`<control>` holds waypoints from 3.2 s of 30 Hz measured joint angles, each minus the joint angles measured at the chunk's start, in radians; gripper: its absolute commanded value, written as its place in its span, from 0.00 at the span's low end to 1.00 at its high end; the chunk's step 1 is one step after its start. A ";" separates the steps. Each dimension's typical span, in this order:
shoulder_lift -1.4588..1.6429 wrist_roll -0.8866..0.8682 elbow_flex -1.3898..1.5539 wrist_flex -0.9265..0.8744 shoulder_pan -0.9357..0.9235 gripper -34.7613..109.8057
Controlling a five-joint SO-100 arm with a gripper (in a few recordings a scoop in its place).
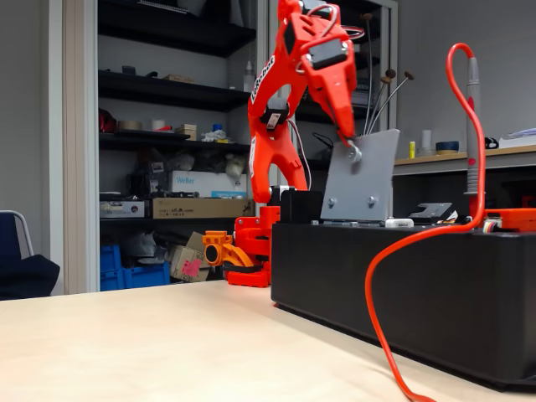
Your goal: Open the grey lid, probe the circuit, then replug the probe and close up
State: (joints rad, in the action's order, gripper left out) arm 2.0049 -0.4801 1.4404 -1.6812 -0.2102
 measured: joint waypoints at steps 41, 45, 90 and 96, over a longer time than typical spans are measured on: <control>-0.118 0.140 0.103 0.170 -0.201 0.38; -0.118 0.144 0.083 0.169 -0.201 0.35; -0.264 -0.548 -0.324 0.003 0.195 0.29; -0.282 -0.716 -0.322 0.025 0.199 0.28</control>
State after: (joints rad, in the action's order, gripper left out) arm 1.7227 -1.1965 1.1183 -1.6567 -0.0107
